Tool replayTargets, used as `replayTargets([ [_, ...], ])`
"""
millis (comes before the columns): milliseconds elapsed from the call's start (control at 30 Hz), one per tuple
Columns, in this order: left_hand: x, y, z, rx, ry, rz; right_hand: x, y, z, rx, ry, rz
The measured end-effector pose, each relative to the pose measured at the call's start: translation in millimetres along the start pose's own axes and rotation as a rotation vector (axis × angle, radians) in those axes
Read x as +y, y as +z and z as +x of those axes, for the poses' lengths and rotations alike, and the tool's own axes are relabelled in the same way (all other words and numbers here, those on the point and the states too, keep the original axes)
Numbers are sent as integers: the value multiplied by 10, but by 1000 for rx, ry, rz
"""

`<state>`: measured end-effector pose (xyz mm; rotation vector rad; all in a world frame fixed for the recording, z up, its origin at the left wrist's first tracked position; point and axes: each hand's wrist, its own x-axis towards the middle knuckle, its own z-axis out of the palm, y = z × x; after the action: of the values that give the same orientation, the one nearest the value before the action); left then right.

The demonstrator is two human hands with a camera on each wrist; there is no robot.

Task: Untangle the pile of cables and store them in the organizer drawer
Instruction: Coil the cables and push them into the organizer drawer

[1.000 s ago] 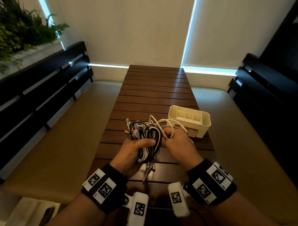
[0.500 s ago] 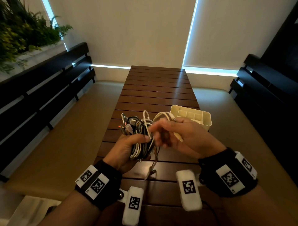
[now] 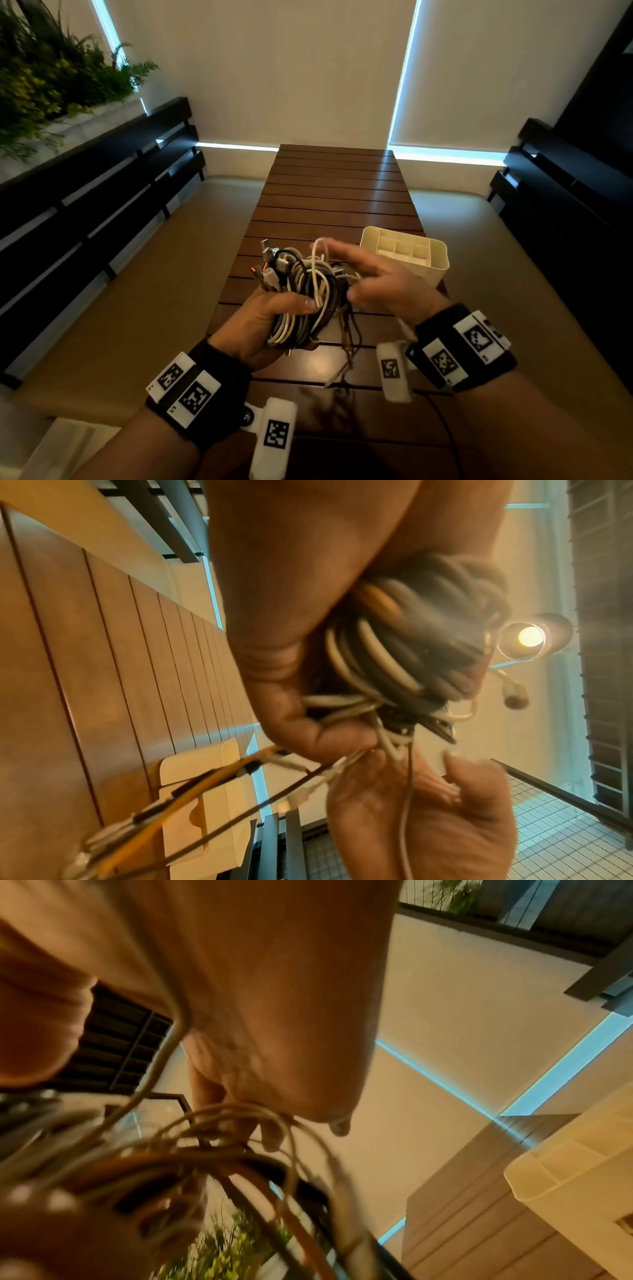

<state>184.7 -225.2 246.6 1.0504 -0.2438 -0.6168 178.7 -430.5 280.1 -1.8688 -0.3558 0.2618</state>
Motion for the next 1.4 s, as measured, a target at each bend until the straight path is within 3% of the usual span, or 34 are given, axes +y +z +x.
replayTargets([
  [67, 27, 3, -1, -13, 1, 10, 47, 58, -9, -34, 52, -117],
  [267, 71, 12, -12, -41, 1, -17, 183, 148, 43, 105, -40, -239],
  [400, 79, -9, -5, 14, -12, -42, 298, 201, 31, 312, -315, -327],
  [500, 88, -12, 16, 39, -39, -33, 243, 188, 25, 317, -456, -371],
  [633, 96, 0, -5, 5, -59, 22, 141, 81, 74, 145, -310, -648],
  [700, 80, 23, -6, -9, -56, 42, 105, 50, 88, 133, -247, -748],
  [900, 177, 12, -5, -33, 25, -6, 139, 51, 68, 334, -68, -895],
  [1100, 294, -58, 25, -47, 86, -62, 294, 142, 81, 537, -45, -1011],
  [1167, 300, -80, 34, -19, 86, -57, 212, 96, 45, 398, 45, -928],
  [1233, 314, -108, 36, 20, 77, -35, 86, -10, -16, 238, 157, -699],
  [1400, 336, -219, 38, 82, 63, 19, -75, -345, -146, 274, 71, -254],
])
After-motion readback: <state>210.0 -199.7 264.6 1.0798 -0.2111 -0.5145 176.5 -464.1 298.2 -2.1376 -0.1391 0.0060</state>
